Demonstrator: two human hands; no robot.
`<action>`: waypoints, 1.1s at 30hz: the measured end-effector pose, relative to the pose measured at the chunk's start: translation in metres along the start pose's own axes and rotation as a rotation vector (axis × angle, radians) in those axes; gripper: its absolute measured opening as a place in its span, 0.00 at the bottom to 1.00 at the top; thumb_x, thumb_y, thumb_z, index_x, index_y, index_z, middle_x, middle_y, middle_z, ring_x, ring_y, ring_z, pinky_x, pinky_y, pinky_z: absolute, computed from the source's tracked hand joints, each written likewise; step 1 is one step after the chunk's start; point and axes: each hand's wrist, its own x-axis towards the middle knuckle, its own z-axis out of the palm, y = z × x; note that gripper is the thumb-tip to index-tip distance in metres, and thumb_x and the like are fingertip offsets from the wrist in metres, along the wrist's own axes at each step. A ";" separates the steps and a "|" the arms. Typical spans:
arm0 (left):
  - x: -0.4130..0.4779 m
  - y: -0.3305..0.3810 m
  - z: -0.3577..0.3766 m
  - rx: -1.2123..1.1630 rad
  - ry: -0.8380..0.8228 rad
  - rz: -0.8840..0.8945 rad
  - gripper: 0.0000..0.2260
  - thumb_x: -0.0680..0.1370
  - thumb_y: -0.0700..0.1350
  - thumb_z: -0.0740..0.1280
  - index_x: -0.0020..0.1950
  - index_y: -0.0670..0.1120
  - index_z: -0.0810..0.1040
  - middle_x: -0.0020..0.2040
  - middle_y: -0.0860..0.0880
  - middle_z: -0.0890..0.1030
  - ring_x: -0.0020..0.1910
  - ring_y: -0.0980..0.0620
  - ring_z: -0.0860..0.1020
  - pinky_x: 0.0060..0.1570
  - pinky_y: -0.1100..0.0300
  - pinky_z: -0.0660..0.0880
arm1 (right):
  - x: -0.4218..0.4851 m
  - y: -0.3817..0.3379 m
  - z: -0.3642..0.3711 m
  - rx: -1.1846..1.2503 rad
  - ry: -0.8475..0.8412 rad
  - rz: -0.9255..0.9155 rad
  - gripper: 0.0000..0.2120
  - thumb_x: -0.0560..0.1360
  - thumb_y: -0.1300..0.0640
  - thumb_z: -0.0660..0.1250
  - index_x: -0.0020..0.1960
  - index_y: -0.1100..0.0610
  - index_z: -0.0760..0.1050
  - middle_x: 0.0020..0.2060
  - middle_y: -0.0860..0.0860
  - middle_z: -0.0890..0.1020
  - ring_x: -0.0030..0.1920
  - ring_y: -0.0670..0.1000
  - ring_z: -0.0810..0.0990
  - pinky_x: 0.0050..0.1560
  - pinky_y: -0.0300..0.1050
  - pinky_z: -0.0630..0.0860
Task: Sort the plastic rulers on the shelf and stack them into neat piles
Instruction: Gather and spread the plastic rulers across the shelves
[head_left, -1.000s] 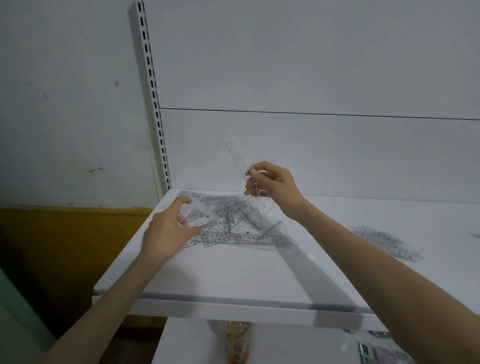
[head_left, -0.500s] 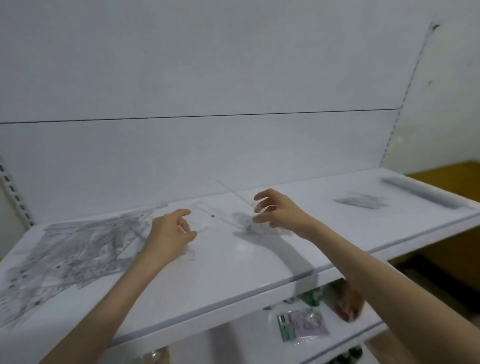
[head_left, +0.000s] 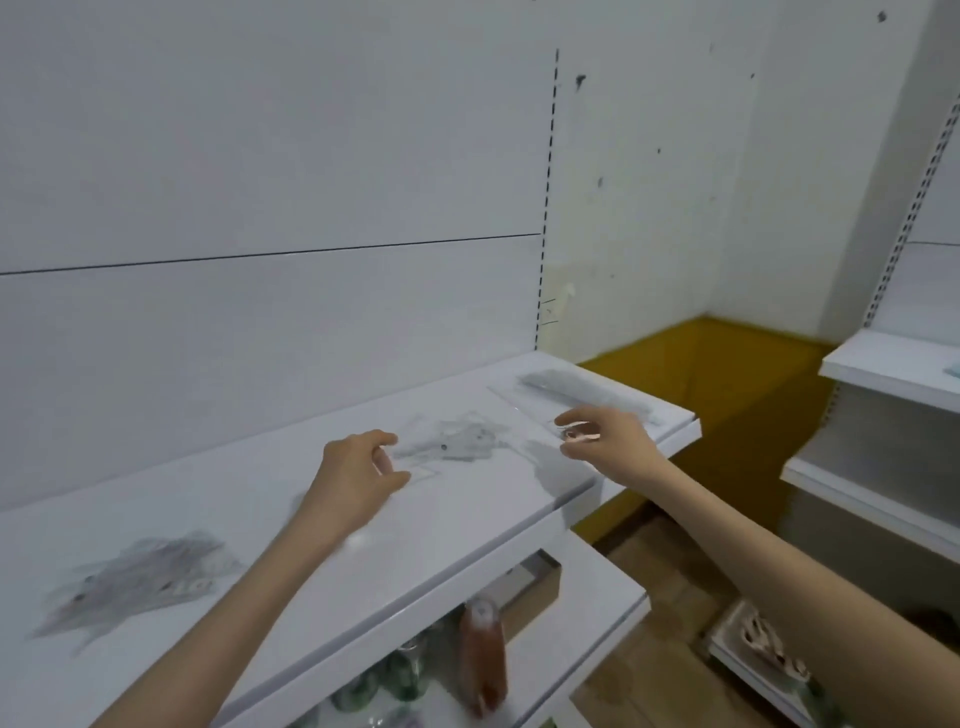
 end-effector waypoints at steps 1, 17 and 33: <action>0.010 0.015 0.020 -0.001 -0.014 0.004 0.19 0.72 0.39 0.72 0.63 0.41 0.77 0.37 0.53 0.77 0.37 0.58 0.73 0.37 0.72 0.65 | 0.005 0.021 -0.016 -0.024 0.038 0.008 0.16 0.73 0.61 0.70 0.61 0.58 0.78 0.57 0.52 0.81 0.53 0.46 0.79 0.53 0.38 0.75; 0.050 0.065 0.101 0.059 0.109 -0.198 0.18 0.71 0.36 0.70 0.61 0.43 0.78 0.39 0.49 0.79 0.37 0.58 0.75 0.34 0.75 0.67 | 0.135 0.128 -0.059 -0.316 -0.116 -0.013 0.16 0.81 0.55 0.58 0.59 0.62 0.79 0.57 0.55 0.81 0.57 0.56 0.77 0.57 0.46 0.74; 0.057 0.081 0.102 0.092 0.120 -0.132 0.18 0.68 0.35 0.72 0.58 0.44 0.79 0.35 0.54 0.77 0.35 0.60 0.74 0.35 0.75 0.66 | 0.136 0.106 -0.075 -0.089 -0.066 -0.248 0.18 0.80 0.50 0.60 0.68 0.54 0.73 0.64 0.48 0.77 0.65 0.47 0.73 0.64 0.42 0.68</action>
